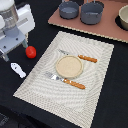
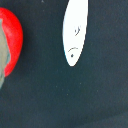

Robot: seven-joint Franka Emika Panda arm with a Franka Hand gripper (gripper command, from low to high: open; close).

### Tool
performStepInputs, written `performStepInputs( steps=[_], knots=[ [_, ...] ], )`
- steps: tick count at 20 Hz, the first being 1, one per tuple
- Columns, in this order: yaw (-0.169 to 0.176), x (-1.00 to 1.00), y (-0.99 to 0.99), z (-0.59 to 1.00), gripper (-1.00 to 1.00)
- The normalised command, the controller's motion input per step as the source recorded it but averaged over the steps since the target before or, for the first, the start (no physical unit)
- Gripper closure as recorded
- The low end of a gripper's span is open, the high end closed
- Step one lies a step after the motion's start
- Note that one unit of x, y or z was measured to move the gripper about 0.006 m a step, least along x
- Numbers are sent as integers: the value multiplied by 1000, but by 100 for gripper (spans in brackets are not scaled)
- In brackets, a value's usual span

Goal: Place the pan onto the stove and place the fish and sausage into the pan.

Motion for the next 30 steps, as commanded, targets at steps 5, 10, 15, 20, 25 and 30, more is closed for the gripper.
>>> performStepInputs(
  steps=[5,10,15,20,25,30],
  knots=[
    [0,150,-243,-327,-100],
    [0,144,-127,-321,-100],
    [0,185,-31,-275,-100],
    [0,161,-70,-319,-100],
    [-1,95,-121,-346,-100],
    [-7,36,-147,-333,-100]
  ],
)
